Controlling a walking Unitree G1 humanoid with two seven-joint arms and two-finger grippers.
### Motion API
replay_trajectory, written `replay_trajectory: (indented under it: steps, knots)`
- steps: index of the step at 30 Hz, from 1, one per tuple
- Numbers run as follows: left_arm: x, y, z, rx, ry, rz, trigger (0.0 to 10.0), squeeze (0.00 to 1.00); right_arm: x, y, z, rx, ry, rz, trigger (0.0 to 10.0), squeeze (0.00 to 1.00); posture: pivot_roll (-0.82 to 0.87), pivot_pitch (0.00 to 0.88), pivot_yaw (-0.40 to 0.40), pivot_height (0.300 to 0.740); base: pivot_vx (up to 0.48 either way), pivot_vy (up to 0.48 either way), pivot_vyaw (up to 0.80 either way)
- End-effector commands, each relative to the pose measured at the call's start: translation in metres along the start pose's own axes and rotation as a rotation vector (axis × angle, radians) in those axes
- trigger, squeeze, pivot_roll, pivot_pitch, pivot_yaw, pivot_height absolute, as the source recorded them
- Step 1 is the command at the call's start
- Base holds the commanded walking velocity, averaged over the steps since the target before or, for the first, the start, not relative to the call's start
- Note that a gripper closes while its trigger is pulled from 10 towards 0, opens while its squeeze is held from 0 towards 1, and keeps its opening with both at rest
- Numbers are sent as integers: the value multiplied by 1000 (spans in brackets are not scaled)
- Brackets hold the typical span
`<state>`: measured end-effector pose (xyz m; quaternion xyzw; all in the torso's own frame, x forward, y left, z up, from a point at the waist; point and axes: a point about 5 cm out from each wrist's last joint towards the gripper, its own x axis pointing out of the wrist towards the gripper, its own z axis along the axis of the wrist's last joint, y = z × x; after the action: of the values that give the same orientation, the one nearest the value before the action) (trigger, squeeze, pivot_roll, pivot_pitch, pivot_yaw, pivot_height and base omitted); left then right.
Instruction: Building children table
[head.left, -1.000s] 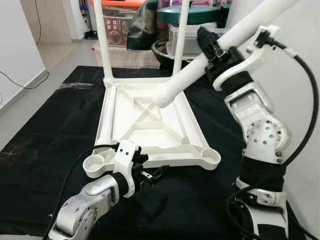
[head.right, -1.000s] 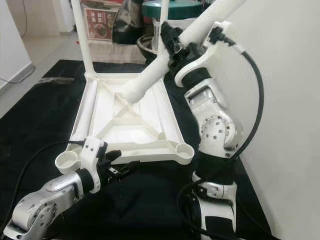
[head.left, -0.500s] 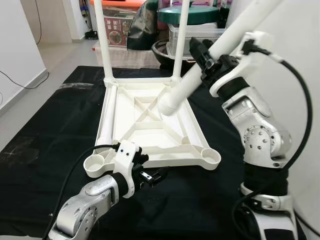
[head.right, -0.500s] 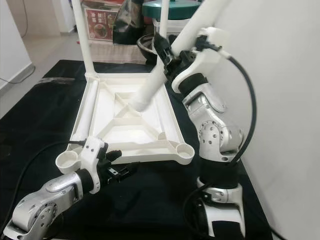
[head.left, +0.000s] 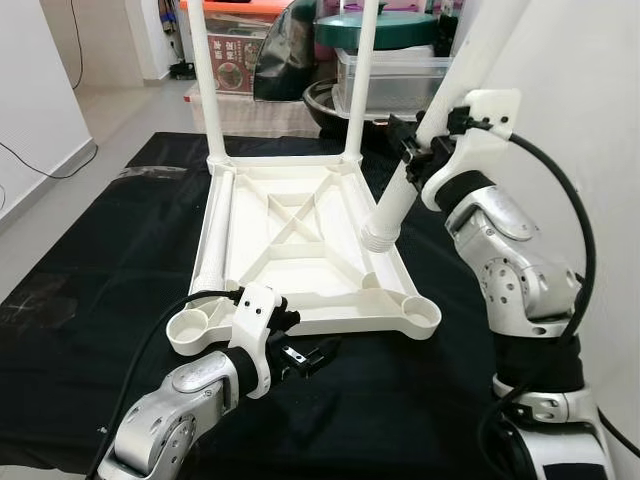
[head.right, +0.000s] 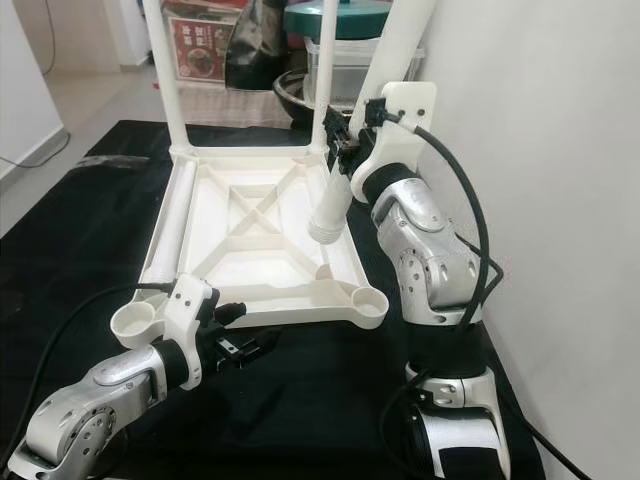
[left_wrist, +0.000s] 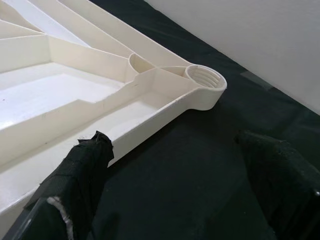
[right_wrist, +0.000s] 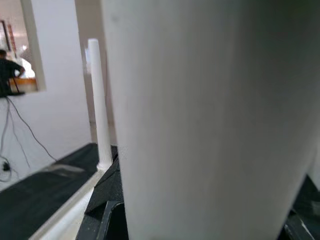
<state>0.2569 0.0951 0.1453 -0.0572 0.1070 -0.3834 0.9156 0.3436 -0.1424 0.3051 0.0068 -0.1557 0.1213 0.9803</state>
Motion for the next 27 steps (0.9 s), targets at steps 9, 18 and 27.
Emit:
replay_trajectory:
  steps: [9, 18, 27]
  knots:
    - [-6, 3, -22, 91, 109, 35, 10000, 0, -7, -32, -32, -547, 45, -177, 0, 0, 62, 0, -64, 740, 0, 0, 0]
    - [-6, 2, -20, 100, 103, 26, 10000, 0, -21, -41, -90, -662, 182, -151, 0, 0, 64, 0, -65, 740, 0, 0, 0]
    - [-10, 3, -7, 59, 35, 25, 10000, 0, -32, -14, -137, -384, 238, -54, 0, 0, 84, 0, -70, 740, 0, 0, 0]
